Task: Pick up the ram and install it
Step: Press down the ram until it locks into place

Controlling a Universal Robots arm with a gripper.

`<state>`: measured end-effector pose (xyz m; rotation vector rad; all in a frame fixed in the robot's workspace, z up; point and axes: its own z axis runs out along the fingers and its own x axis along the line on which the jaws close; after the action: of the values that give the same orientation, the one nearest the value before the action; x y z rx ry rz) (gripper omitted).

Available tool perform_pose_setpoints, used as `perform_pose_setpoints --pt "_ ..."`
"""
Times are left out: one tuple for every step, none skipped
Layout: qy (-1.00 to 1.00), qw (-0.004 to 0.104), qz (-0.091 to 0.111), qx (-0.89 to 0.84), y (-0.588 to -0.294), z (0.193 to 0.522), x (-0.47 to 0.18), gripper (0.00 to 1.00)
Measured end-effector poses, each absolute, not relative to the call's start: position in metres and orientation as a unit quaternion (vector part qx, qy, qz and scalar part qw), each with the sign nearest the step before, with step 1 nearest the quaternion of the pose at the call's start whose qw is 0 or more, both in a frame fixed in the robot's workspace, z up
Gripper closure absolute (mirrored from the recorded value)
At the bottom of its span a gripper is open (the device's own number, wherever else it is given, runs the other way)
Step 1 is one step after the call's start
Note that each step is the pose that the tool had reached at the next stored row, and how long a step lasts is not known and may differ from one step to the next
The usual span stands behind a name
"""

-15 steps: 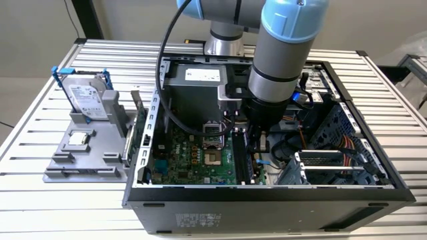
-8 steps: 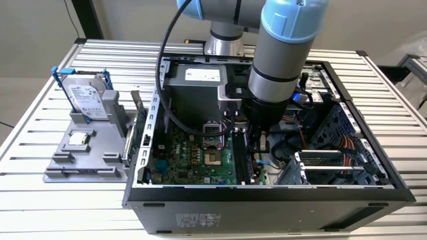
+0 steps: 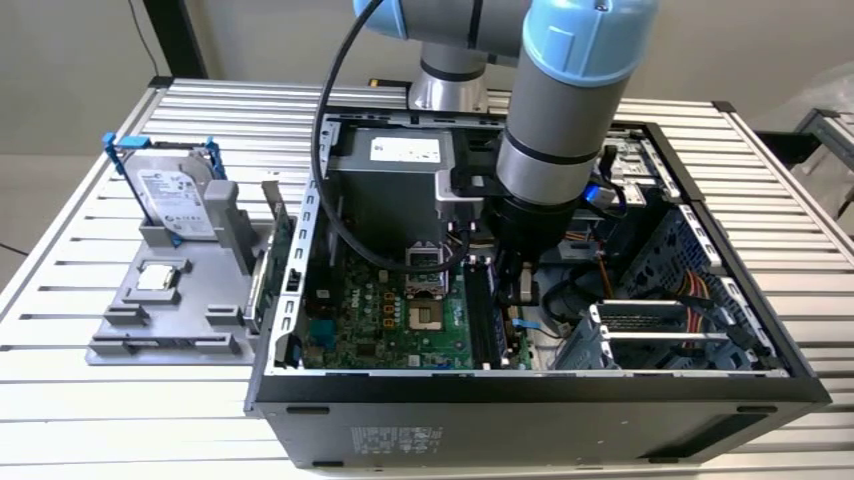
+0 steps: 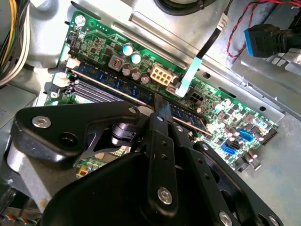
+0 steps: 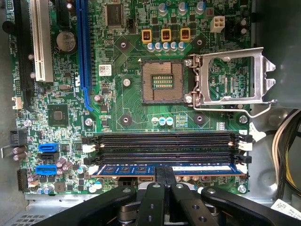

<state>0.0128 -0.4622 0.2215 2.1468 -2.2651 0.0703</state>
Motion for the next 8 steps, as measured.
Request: perform_pose_setpoints --pt "-0.726 0.009 0.022 0.688 -0.462 0.223 0.013 1.0" --pt "-0.726 0.01 0.023 0.688 -0.462 0.226 0.013 1.0" --pt "-0.726 0.011 0.023 0.688 -0.462 0.229 0.013 1.0" --pt "-0.726 0.011 0.023 0.688 -0.462 0.232 0.013 1.0" --pt "-0.726 0.011 0.023 0.688 -0.462 0.235 0.013 1.0" --pt "-0.726 0.011 0.023 0.688 -0.462 0.239 0.013 1.0" --pt "-0.726 0.011 0.023 0.688 -0.462 0.242 0.013 1.0" --pt "-0.726 0.011 0.023 0.688 -0.462 0.244 0.013 1.0"
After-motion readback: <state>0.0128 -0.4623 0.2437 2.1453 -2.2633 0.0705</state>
